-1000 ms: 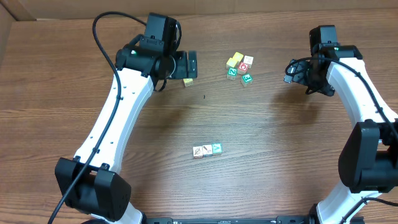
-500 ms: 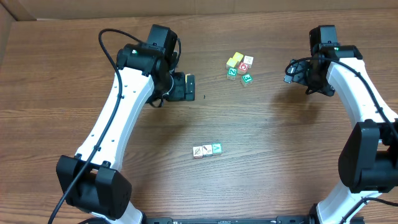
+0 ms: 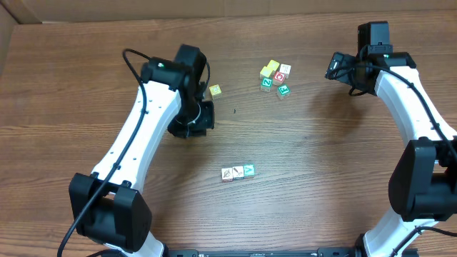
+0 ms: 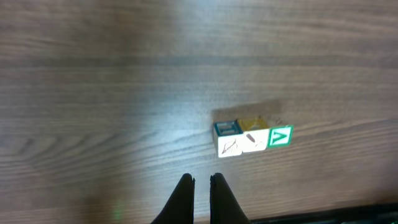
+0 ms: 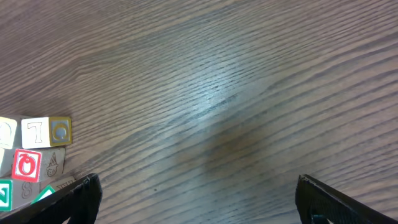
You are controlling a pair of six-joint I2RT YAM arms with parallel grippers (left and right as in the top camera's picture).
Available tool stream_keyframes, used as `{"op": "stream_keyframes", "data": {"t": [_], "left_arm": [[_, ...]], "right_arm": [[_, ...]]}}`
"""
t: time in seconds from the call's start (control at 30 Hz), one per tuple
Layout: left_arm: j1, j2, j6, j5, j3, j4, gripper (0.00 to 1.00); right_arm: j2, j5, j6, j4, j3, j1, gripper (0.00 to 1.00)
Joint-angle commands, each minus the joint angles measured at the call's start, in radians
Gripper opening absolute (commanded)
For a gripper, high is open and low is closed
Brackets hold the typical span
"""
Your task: Flip 3 blocks
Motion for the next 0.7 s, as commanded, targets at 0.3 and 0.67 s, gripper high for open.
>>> {"op": "stream_keyframes", "data": {"t": [0.3, 0.67], "left_arm": [[-0.02, 0.009, -0.09, 0.048, -0.109, 0.125, 0.04], [-0.028, -0.005, -0.085, 0.038, -0.111, 0.118, 0.04]], "right_arm": [[-0.032, -0.423, -0.006, -0.158, 0.018, 0.0, 1.0], [-0.032, -0.529, -0.132, -0.443, 0.008, 0.098, 0.35]]}}
